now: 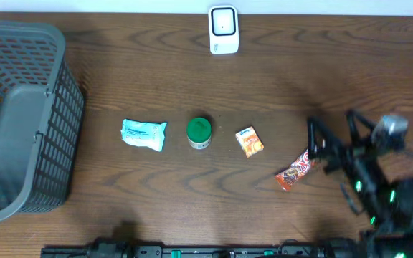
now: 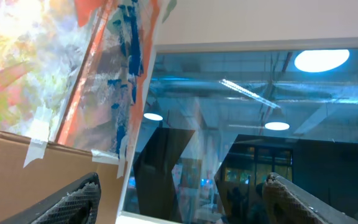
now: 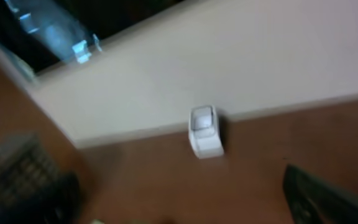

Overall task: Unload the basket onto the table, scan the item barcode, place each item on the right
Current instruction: 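Raise the right arm and swing it toward the green-capped bottle, then lower the right gripper over the green-capped bottle and grasp it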

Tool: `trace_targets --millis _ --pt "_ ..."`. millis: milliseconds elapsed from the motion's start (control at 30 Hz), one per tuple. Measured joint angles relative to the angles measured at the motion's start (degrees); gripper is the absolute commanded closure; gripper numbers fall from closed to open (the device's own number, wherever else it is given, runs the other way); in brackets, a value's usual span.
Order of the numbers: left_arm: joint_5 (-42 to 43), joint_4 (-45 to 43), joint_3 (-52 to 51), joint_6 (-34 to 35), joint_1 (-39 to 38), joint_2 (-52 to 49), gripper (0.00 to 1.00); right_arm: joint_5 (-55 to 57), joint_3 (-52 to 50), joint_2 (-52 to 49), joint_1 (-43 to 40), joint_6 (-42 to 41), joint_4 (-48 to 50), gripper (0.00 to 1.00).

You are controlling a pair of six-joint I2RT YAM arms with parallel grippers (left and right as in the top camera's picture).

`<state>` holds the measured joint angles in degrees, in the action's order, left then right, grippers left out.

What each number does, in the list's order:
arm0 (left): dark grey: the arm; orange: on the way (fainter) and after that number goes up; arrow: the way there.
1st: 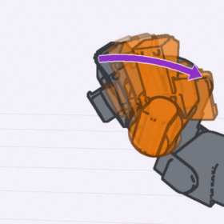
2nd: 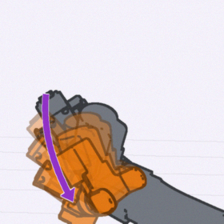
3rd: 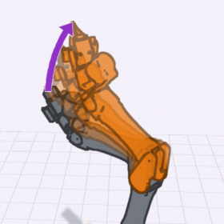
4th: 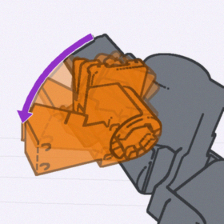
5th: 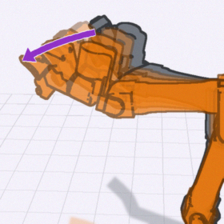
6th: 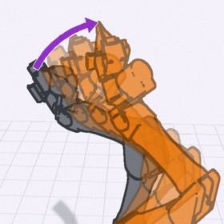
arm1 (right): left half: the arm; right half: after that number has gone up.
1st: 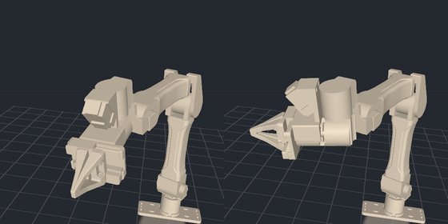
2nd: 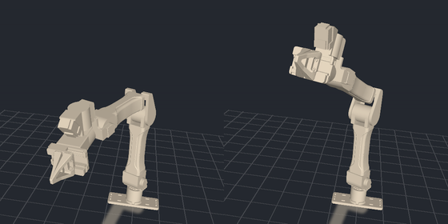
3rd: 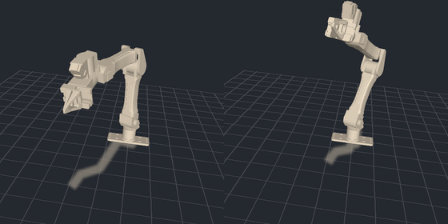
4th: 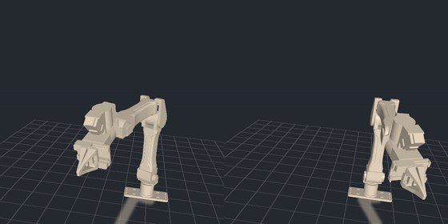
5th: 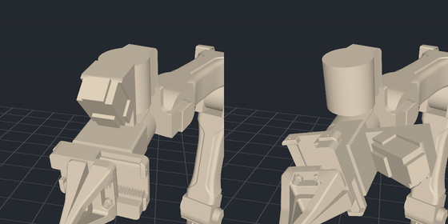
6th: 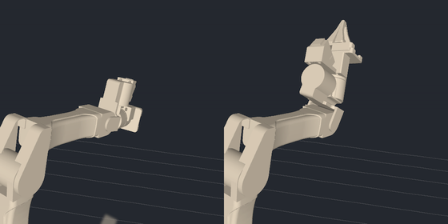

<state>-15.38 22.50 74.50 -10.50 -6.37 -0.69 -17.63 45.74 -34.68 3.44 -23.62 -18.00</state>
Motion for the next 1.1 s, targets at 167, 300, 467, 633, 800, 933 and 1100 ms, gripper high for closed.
trace_targets --millis 167,300,467,633,800,933,1100 --pt "0.00 0.02 0.00 0.00 0.00 0.00 0.16 4.90 25.86 -24.30 10.34 3.85 -17.46 0.01" --pt "-0.02 0.00 -0.02 0.00 0.00 0.00 0.16 11.39 43.43 -41.27 20.37 6.73 -30.51 0.01" --pt "-2.14 -0.52 0.00 0.00 0.02 0.00 0.16 12.74 52.09 -55.12 27.08 8.55 -34.12 0.01" --pt "-4.72 -1.40 -0.02 0.02 0.15 0.00 0.16 12.04 52.13 -64.94 30.10 9.55 -32.48 0.02" --pt "-5.62 -1.49 0.00 0.02 0.94 0.00 0.16 12.09 52.94 -72.19 30.97 4.07 -36.48 0.01" --pt "-5.84 -1.51 0.00 0.02 1.51 0.00 0.16 12.46 55.36 -75.54 30.82 -0.87 -41.62 0.01" --pt "-5.97 -1.49 0.00 0.22 1.79 0.00 0.16 12.55 58.62 -76.76 31.28 -5.18 -44.30 0.01"
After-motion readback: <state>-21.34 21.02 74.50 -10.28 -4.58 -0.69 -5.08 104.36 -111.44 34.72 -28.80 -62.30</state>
